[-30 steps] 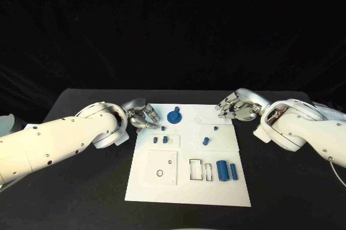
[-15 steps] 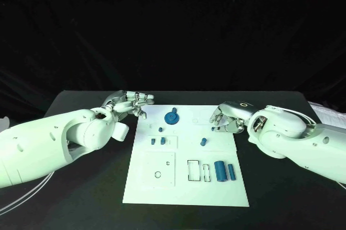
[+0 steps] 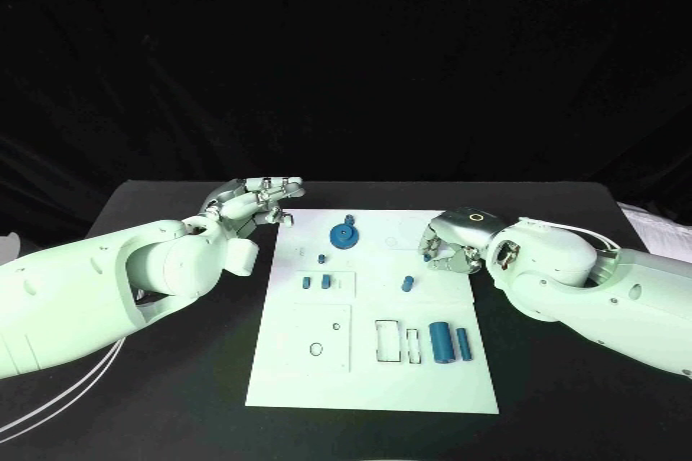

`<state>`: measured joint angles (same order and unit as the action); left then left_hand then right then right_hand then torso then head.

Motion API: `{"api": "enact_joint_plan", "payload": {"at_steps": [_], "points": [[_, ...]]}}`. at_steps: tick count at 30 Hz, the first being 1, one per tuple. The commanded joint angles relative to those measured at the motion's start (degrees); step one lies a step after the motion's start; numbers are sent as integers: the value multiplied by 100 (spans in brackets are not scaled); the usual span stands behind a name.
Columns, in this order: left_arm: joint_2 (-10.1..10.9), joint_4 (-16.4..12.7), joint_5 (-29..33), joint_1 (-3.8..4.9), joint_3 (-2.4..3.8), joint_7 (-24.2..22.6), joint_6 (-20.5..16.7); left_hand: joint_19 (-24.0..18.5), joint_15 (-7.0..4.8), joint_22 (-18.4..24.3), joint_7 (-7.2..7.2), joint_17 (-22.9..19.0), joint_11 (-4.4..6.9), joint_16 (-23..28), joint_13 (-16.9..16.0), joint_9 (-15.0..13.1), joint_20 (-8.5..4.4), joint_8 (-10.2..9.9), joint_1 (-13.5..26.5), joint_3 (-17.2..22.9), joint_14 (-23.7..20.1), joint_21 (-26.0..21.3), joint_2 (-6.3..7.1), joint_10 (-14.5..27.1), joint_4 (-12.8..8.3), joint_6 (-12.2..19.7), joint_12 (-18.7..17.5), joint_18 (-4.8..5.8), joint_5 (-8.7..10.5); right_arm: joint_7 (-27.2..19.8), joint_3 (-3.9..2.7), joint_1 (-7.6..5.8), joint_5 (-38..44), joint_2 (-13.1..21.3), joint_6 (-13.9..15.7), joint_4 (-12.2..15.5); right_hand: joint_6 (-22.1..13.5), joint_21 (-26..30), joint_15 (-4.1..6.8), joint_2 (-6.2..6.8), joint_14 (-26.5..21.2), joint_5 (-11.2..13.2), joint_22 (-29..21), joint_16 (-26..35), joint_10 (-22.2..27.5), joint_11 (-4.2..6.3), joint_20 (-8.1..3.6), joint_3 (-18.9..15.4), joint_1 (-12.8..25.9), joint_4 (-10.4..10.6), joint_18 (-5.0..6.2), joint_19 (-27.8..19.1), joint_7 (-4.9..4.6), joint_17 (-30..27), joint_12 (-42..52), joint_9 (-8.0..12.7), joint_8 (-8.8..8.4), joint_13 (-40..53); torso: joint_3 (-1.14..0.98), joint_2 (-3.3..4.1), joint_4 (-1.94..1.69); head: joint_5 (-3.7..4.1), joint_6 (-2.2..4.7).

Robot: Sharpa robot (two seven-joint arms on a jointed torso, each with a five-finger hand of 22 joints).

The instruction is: Assemble the parts on the task board

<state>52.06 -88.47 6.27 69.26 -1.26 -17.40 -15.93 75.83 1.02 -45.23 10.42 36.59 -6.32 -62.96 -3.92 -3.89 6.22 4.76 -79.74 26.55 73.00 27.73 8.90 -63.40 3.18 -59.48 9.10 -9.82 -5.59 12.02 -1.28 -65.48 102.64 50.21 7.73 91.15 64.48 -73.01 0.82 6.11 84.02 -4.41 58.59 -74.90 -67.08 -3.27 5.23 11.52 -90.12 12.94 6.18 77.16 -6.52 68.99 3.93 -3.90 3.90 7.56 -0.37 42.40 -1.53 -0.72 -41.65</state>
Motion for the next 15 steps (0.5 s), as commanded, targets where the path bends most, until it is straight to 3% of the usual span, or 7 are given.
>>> {"api": "enact_joint_plan", "payload": {"at_steps": [1,9,15], "points": [[17,-27,221,4,2,-190,51,-43,-6,8,-2,-4,13,15,-5,-2,3,33,74,-17,-44,-31,-6,-40,17,-41,19,-47,5,74,4,12,215,-36,-282,-29,75,34,22,-69,236,94,2,28,-72,-7,-31,136,-58,-10,-15,20,2,-3,0,-11,5,-64,-1,-2,1,4,-8],[25,-46,227,4,2,-183,65,-44,-6,9,-1,-8,13,14,-5,-1,4,33,75,-20,-46,-32,-4,-39,15,-40,23,-48,5,54,15,39,215,-130,-469,-110,209,9,40,-181,251,152,43,2,-213,20,-53,554,-65,-68,-23,49,21,24,4,-28,24,-213,-4,-2,-2,-5,-30],[28,-48,228,4,2,-177,60,-45,-7,10,-4,-11,16,10,-5,-2,4,37,66,-16,-49,-33,-10,-40,7,-44,32,-49,0,84,21,87,232,-186,-649,-149,282,-15,59,-195,259,164,84,-19,-299,51,-80,858,0,-175,-30,70,41,45,-7,-41,28,-324,-4,-1,-4,-7,-53]]}}
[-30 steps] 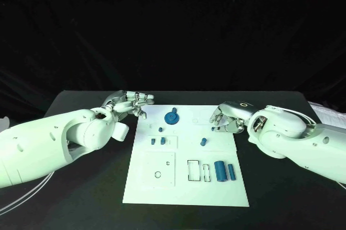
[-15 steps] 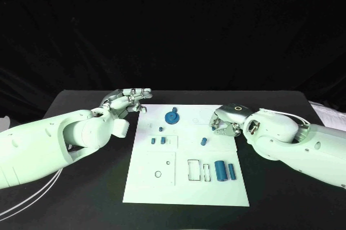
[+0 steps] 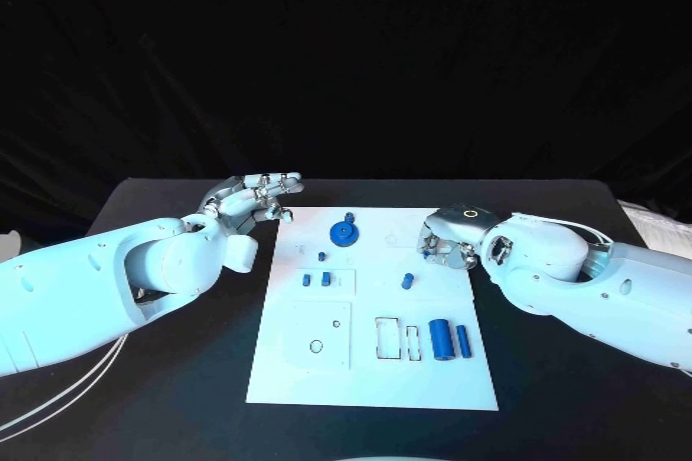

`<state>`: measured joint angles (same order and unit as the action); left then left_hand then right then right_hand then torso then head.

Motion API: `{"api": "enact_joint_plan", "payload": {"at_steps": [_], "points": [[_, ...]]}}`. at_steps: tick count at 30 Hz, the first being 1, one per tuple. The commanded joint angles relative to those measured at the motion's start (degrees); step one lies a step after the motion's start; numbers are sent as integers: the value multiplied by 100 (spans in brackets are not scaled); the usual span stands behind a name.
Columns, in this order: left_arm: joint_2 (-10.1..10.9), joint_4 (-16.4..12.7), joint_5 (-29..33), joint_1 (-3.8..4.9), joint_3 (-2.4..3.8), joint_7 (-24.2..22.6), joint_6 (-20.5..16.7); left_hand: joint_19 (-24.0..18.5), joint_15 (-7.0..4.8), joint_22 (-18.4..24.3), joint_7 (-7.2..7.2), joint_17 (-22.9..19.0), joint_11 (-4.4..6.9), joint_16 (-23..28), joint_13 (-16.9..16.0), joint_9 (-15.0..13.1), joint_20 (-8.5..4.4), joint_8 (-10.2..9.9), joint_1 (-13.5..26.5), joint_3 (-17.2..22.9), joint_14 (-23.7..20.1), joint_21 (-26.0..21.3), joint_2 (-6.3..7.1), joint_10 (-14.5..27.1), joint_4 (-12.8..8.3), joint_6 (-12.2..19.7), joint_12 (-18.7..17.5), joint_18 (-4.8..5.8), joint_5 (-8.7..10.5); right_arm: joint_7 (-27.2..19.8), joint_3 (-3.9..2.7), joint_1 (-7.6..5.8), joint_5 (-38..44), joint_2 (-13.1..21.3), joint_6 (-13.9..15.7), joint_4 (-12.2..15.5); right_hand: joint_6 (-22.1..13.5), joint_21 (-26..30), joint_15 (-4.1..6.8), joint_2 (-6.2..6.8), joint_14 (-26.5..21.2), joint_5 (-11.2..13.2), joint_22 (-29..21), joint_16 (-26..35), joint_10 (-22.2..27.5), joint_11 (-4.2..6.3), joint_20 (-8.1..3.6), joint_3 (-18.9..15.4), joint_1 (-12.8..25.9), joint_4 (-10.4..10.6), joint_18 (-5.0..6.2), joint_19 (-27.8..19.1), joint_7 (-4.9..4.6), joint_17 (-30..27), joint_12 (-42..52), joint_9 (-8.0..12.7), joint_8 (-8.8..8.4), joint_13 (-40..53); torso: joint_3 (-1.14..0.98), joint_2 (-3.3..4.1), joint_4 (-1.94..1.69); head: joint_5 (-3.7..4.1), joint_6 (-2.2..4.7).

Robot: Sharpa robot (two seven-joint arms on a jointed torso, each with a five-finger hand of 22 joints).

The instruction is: Assemble the parts on the task board

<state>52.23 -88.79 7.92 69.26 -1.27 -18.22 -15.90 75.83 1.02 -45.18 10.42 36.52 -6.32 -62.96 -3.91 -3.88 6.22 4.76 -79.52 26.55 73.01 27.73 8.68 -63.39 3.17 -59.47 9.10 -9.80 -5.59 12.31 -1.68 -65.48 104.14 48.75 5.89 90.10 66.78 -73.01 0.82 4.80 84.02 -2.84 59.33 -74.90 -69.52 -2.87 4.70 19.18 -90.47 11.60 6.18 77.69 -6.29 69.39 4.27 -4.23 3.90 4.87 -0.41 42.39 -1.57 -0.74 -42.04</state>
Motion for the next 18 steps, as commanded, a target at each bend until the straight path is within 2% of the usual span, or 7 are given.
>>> {"api": "enact_joint_plan", "payload": {"at_steps": [1,5,9,18], "points": [[12,-16,63,5,3,-94,54,-45,-8,5,-4,-3,16,10,-6,-3,4,37,43,-16,-49,-33,13,-40,7,-45,32,-50,0,65,62,92,93,-45,-481,-45,65,-17,64,-60,260,7,12,-20,-68,9,-28,127,46,-58,-32,19,23,6,-42,-11,31,-66,0,1,0,-4,-14],[15,-18,63,5,3,-84,44,-45,-9,6,-5,-6,17,6,-5,-3,3,39,33,-13,-51,-34,9,-37,-2,-45,37,-51,-5,120,63,102,133,-54,-397,-40,130,-46,81,-52,257,5,61,5,-142,27,-38,273,116,-134,-41,43,35,-35,-40,-31,47,-102,1,-1,4,-3,-20],[14,-16,63,5,3,-78,40,-45,-10,7,-5,-13,18,6,-5,-3,3,40,25,-10,-53,-34,7,-35,-9,-45,41,-52,-8,151,63,106,146,-42,-81,-7,121,-94,82,-60,250,4,138,65,-158,20,-41,446,150,-202,-56,82,21,-130,-55,-34,28,-120,-3,-5,8,0,-26],[6,4,63,5,3,-75,23,-45,-11,8,-4,-27,16,6,-2,-2,2,40,10,-5,-60,-34,6,-24,-24,-40,47,-54,-14,149,52,102,145,26,626,102,152,-181,73,44,258,2,270,70,-219,-1,-29,796,341,-333,-78,147,-6,-175,-56,-57,20,-122,3,-14,0,3,-12]]}}
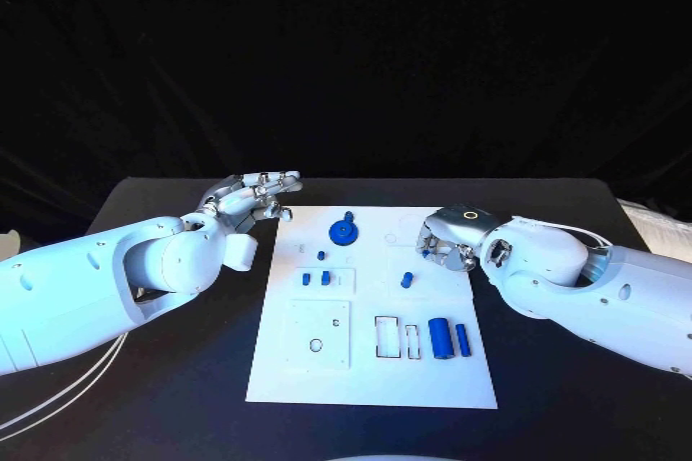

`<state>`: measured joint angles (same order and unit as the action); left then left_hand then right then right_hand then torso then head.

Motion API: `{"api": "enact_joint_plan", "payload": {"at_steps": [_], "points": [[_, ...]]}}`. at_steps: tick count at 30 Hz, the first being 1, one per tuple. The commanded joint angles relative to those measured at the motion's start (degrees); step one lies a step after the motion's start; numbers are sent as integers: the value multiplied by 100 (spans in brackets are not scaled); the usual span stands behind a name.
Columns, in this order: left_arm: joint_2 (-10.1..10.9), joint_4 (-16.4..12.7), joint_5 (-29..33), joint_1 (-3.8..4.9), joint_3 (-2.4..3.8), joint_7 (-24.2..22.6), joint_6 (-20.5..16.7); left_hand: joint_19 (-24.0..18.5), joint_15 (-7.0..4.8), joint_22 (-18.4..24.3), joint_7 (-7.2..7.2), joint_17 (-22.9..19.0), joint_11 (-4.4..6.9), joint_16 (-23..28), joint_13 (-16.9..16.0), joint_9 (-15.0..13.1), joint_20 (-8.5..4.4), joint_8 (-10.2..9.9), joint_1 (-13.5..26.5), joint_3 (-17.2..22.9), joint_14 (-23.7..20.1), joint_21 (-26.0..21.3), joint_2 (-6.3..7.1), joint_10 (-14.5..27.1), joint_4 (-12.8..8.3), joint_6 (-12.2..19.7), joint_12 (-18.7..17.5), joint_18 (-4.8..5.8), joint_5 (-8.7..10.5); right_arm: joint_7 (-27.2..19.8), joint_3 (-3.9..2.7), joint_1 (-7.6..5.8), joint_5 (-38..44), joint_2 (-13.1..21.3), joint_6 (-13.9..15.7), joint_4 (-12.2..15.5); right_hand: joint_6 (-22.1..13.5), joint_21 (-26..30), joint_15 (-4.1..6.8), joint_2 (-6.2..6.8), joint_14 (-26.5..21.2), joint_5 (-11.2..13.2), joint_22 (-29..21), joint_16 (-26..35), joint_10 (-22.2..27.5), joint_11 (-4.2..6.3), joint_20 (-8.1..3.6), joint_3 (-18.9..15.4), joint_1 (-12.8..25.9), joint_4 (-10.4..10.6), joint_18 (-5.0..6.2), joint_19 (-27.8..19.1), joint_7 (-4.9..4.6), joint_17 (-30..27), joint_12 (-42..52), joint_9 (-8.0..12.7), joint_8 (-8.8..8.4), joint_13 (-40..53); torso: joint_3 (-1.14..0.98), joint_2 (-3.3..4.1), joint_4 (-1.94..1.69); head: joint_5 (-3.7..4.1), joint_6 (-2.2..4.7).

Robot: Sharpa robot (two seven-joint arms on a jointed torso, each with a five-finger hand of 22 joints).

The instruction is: Assemble the parts on the task board

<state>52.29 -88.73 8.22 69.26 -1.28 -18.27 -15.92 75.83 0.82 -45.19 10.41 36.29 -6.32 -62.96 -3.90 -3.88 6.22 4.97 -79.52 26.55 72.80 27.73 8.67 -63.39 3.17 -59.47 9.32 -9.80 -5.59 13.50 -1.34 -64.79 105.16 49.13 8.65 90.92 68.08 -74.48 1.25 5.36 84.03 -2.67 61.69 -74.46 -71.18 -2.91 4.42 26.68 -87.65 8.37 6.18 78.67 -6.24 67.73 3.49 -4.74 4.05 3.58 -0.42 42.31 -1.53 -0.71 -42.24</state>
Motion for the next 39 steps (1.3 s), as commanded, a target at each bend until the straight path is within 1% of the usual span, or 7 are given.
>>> {"api": "enact_joint_plan", "payload": {"at_steps": [1,8,19,22,29,32,39], "points": [[-1,-2,33,5,3,-72,14,-45,9,9,0,-5,14,3,-2,-1,2,17,9,-5,-40,-34,7,-16,-27,-36,24,-54,-16,25,16,32,40,-7,413,26,22,-46,30,-8,257,-15,53,27,-56,1,-2,71,66,-22,-81,58,-14,-16,22,-8,4,7,4,-5,-3,-4,9],[2,7,33,4,3,-86,-30,-46,14,11,9,-29,4,5,4,3,4,9,10,-7,-51,-35,12,17,-35,-15,24,-52,-21,-10,-30,10,-34,100,698,192,24,-63,26,21,257,-14,74,29,-61,-6,0,190,123,-72,-84,70,-23,-35,18,-14,-1,6,4,1,5,-1,13],[11,1,33,4,3,-97,-42,-49,20,13,16,-49,-4,5,8,6,8,3,15,-11,-62,-36,19,46,-42,5,25,-50,-28,-77,-65,24,-167,148,834,806,37,-75,21,81,256,-13,91,18,-75,-19,3,303,214,-132,-86,74,-37,-39,19,-26,1,6,1,6,-7,-53,-31],[8,-1,33,3,2,-101,-38,-49,20,13,16,-49,-4,5,8,6,8,3,15,-11,-62,-36,19,46,-42,5,25,-50,-28,-114,-66,56,-174,72,876,981,36,-78,18,87,256,-14,94,16,-74,-24,4,320,221,-144,-87,75,-43,-39,18,-27,-1,6,2,3,-5,-101,-47],[-16,-6,33,2,2,-109,-30,-52,24,14,20,-62,-9,7,10,7,10,-1,19,-14,-70,-38,22,63,-44,15,26,-49,-31,-223,-60,239,-184,-256,839,1191,35,-78,12,103,254,-14,92,16,-73,-37,8,353,244,-172,-86,73,-60,-45,16,-30,-3,5,11,6,-12,-314,-122],[-18,-20,33,1,2,-109,-26,-52,24,14,20,-62,-9,7,10,7,10,-1,19,-14,-70,-38,22,63,-44,15,26,-49,-31,-268,-54,355,-181,-408,802,1201,33,-75,10,109,252,-15,86,18,-69,-41,10,363,253,-182,-85,71,-67,-51,15,-31,-4,5,3,10,-8,-398,-162],[-14,-51,33,1,2,-112,-26,-52,24,14,20,-62,-9,7,10,7,10,-1,19,-14,-70,-38,22,63,-44,15,26,-49,-31,-359,-29,614,-254,-698,703,1109,29,-73,8,116,250,-17,81,20,-62,-48,13,377,263,-201,-84,68,-78,-57,13,-32,-7,4,16,7,1,-499,-222]]}}
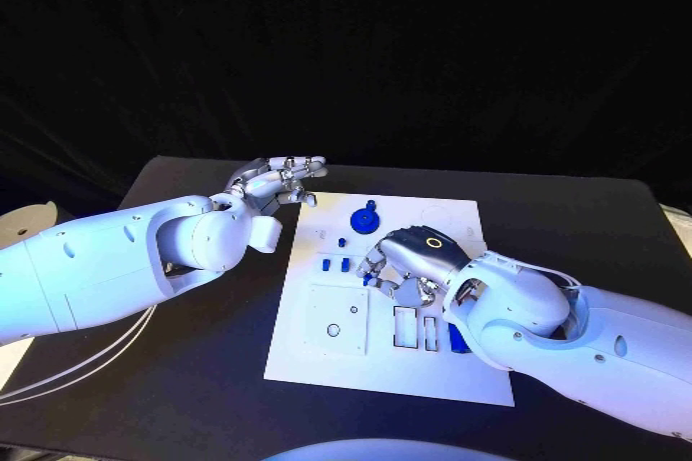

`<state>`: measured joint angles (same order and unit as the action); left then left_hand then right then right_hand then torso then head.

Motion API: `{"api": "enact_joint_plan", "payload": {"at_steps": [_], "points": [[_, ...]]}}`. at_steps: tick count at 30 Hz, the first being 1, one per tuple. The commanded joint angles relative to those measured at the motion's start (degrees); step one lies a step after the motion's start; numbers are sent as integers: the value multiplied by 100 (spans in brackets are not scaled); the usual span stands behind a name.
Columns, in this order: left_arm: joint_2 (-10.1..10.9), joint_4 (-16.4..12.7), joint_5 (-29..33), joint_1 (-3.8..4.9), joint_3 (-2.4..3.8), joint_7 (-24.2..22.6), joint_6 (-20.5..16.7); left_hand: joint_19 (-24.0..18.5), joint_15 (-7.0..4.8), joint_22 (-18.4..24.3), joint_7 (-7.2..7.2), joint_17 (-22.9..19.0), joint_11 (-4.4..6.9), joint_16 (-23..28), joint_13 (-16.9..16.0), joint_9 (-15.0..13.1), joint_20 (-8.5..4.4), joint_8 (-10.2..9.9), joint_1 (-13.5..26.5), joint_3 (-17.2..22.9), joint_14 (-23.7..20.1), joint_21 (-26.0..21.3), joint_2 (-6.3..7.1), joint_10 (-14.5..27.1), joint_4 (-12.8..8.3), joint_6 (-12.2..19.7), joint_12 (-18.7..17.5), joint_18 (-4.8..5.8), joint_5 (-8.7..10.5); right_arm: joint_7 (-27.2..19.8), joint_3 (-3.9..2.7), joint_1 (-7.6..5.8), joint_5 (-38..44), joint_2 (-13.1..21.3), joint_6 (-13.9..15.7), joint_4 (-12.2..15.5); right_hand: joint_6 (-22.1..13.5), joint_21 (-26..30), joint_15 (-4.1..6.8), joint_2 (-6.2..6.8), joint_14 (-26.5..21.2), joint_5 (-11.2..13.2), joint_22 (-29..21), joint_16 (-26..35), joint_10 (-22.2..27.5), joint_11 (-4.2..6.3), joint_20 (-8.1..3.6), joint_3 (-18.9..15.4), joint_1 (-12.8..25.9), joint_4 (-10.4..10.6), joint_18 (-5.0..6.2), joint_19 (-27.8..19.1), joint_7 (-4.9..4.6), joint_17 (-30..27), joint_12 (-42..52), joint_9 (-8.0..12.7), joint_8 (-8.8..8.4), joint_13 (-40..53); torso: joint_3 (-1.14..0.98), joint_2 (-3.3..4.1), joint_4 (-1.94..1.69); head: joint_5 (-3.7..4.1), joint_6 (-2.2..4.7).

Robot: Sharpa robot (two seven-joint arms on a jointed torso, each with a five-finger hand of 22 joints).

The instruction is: Assemble the parts on the task board

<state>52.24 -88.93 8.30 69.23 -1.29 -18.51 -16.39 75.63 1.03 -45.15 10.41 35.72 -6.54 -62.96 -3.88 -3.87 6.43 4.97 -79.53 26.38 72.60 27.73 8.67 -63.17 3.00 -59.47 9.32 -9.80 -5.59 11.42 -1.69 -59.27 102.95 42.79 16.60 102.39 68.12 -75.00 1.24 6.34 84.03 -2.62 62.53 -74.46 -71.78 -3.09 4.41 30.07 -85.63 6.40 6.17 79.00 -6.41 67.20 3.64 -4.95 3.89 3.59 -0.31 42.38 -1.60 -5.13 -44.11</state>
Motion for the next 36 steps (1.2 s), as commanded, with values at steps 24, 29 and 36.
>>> {"api": "enact_joint_plan", "payload": {"at_steps": [24,29,36], "points": [[7,-68,25,4,3,-58,56,-38,10,13,25,-41,5,15,11,7,-6,-5,29,-5,-69,-42,30,71,-33,32,30,-48,-34,-24,86,273,19,-391,-725,-319,14,-14,-9,47,244,-20,-18,22,23,-50,26,31,148,-46,-80,23,-80,-21,-3,-16,5,4,-3,0,10,-140,-123],[12,-68,25,4,3,-51,65,-41,13,14,27,-52,2,18,11,8,-4,-7,32,-8,-76,-43,32,82,-35,39,31,-48,-35,68,90,273,117,-405,-793,-350,14,-14,-9,47,244,-20,-18,22,23,-50,26,31,148,-46,-80,23,-80,-21,-3,-16,5,4,-4,-4,8,-121,-117],[19,-70,25,4,3,-38,86,-44,16,15,29,-62,-1,19,12,8,-2,-9,39,-13,-83,-45,34,93,-35,46,33,-47,-34,237,96,273,350,-454,-850,-376,14,-11,-11,48,243,-21,-23,21,24,-51,27,26,162,-50,-79,20,-80,-21,-2,-17,6,4,-4,-3,13,-122,-99]]}}
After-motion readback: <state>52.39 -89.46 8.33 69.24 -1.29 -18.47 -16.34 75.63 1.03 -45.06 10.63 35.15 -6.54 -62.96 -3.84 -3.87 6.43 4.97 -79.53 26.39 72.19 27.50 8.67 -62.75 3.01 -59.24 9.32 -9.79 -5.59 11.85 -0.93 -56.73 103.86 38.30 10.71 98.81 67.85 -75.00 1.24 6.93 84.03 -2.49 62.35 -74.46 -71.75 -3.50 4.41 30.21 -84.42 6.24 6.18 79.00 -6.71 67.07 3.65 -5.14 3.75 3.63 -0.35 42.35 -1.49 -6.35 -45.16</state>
